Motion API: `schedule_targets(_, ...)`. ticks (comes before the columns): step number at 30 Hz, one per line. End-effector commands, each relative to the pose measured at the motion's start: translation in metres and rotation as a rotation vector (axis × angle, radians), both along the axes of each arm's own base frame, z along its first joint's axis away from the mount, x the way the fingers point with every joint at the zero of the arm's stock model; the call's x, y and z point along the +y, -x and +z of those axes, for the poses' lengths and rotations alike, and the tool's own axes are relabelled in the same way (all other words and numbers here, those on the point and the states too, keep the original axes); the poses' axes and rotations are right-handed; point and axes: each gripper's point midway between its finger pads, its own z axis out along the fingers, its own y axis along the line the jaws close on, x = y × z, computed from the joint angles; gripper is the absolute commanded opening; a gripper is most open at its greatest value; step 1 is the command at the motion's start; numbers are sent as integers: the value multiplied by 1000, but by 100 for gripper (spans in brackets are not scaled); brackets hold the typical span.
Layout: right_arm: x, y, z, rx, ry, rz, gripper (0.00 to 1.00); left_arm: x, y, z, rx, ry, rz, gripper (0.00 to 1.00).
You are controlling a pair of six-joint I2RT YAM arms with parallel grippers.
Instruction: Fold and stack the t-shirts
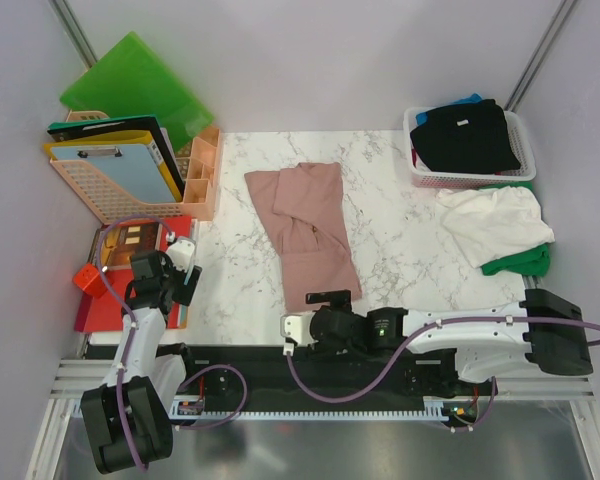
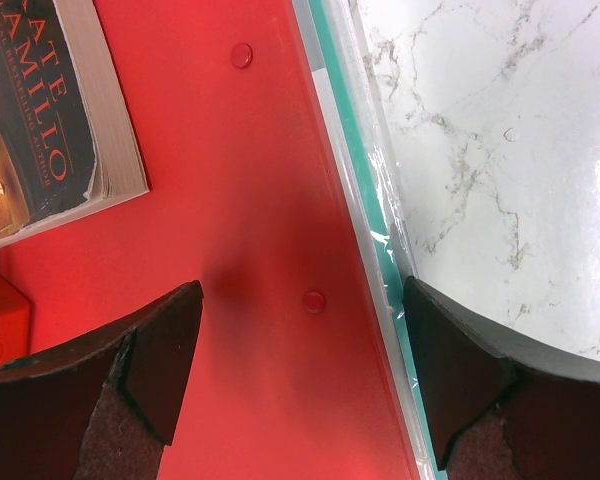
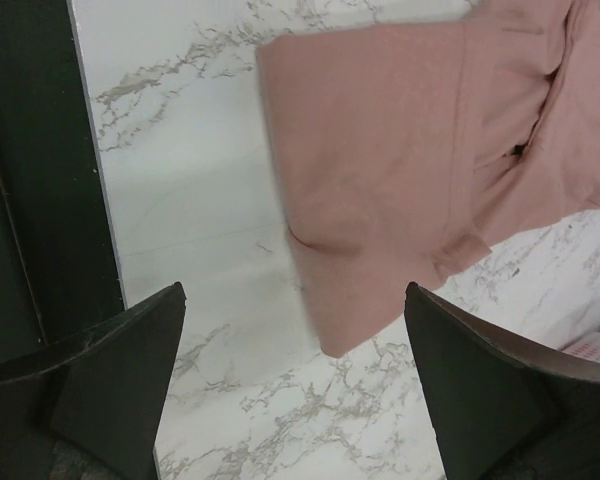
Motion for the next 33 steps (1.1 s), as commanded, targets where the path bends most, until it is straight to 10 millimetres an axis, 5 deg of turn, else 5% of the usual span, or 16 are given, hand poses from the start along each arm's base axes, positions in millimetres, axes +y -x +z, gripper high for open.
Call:
schedule_targets(1,10,11,-17,49,-8,28,98,6,15,-15,73,-18,47,88)
schedule_targets(16,11,5,-80,22,99,65,98,7,15,-16,78,-18,50,88)
schedule_targets(25,9,-40,-61,-28,77,2,98,7,16,-17,83,-19,52,88)
schedule_targets(33,-19,-54,-86,-47,203,30,98,7,16,-18,88,-16,52,88)
